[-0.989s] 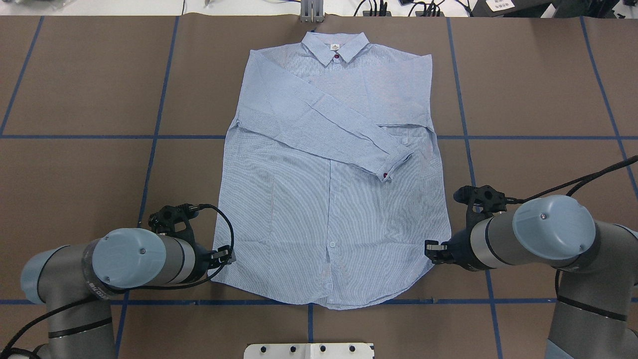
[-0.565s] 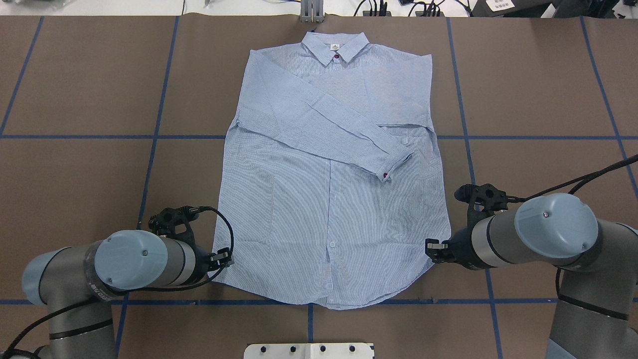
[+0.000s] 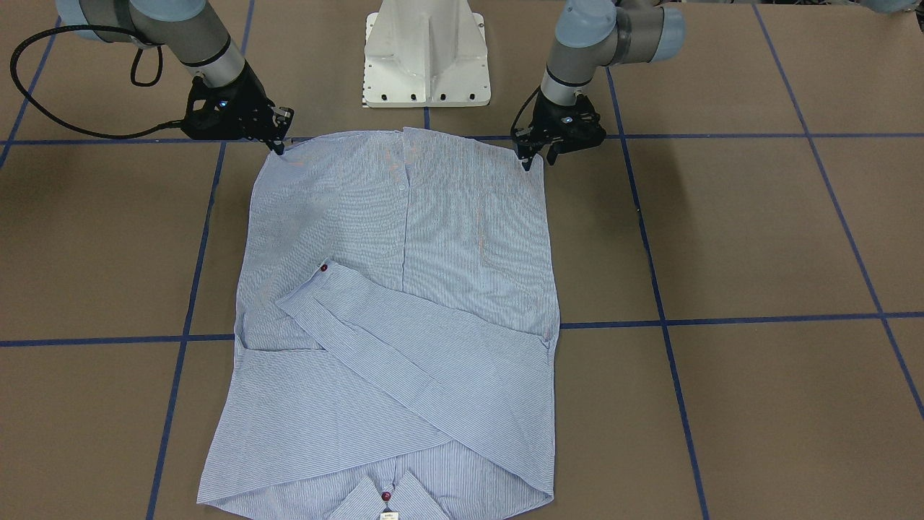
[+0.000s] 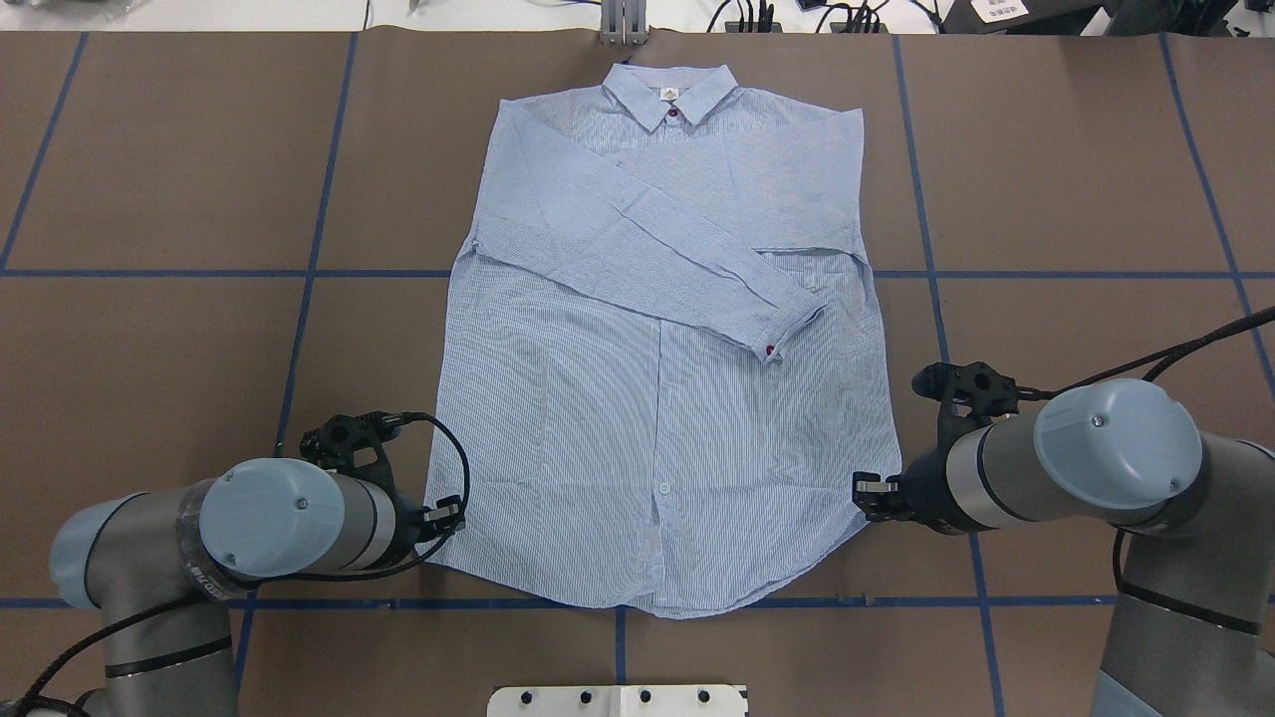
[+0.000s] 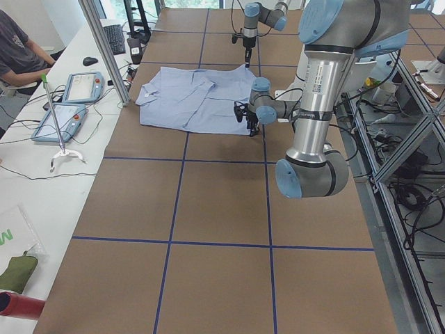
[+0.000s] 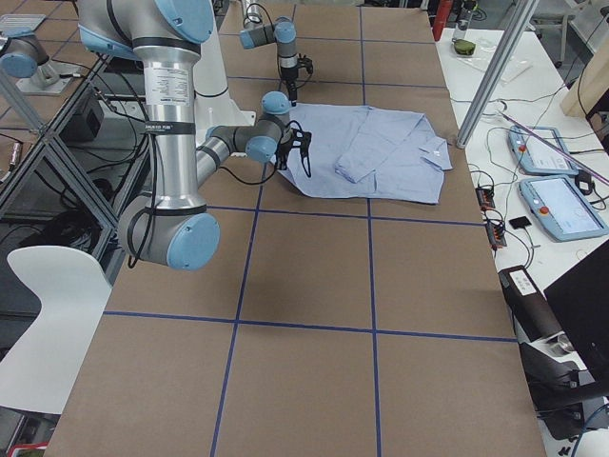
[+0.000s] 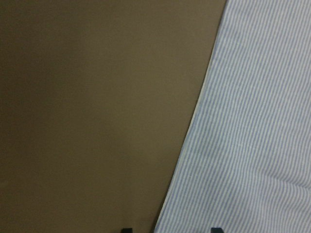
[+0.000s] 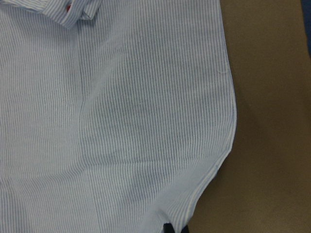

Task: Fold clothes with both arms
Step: 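Lower both grippers and pinch the hem corners nearest the robot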

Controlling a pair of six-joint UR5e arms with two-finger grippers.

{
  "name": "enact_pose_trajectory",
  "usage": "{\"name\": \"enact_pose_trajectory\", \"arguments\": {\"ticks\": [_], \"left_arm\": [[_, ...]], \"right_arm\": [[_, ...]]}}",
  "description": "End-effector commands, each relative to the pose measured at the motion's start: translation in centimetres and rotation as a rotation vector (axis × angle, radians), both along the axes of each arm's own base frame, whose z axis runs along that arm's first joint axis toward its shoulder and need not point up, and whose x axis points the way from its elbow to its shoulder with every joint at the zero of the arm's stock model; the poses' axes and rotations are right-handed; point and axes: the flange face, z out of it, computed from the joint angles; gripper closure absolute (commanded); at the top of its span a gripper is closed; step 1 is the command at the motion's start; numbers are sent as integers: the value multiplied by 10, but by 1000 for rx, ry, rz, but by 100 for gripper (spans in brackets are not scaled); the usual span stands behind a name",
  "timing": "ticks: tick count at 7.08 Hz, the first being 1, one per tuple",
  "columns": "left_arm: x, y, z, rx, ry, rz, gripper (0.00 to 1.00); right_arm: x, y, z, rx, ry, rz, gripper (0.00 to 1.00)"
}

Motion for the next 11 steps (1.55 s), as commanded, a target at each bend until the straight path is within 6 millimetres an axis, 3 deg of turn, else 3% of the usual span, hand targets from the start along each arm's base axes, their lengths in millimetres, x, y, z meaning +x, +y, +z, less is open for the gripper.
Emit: {"name": "enact_pose_trajectory", "arguments": {"ticks": [1,6,10,11], "left_arm": [[1,0,-2,0,4,1,55],[1,0,-3,0,4,1,65],[1,0,-1,0,1,1,96],[0,0,-1,0,1,1,100]], "right_arm": [[3,-3,0,-9,-2,-1,100],[5,-5,0,-13,-4,2,100],[6,-6,-1,-12,-6,4,100],[7,-6,-2,-11,-8,5,100]]}}
